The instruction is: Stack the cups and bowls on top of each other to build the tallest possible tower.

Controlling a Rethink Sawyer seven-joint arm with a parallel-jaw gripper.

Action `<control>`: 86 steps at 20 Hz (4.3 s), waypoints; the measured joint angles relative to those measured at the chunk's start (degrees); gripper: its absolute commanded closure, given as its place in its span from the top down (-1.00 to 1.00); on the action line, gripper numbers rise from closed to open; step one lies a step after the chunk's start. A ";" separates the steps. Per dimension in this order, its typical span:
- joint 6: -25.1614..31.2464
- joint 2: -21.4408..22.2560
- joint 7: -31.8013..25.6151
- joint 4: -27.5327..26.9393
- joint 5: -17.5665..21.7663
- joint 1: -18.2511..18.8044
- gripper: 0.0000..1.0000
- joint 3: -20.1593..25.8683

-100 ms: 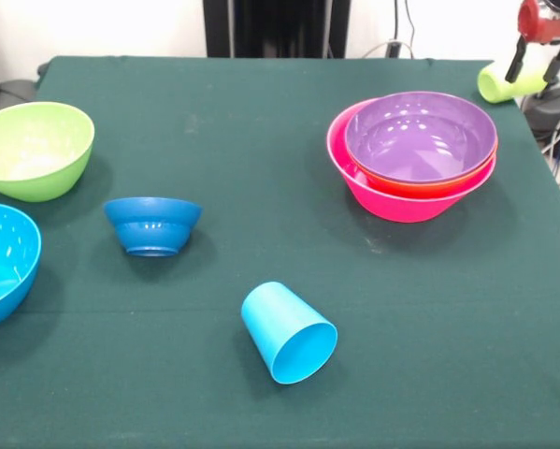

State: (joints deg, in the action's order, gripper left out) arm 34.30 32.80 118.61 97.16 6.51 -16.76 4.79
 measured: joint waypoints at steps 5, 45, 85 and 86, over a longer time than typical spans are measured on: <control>-0.92 -0.88 0.00 0.02 -0.91 -1.79 1.00 0.01; -3.70 5.57 0.00 9.71 -9.95 -9.96 1.00 -0.17; -15.93 1.71 0.46 17.89 -10.00 -17.90 1.00 -6.35; -14.94 2.73 0.53 18.08 -10.01 -18.47 1.00 -7.08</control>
State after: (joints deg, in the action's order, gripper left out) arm 19.37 35.53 119.14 115.24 -3.50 -35.23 -2.28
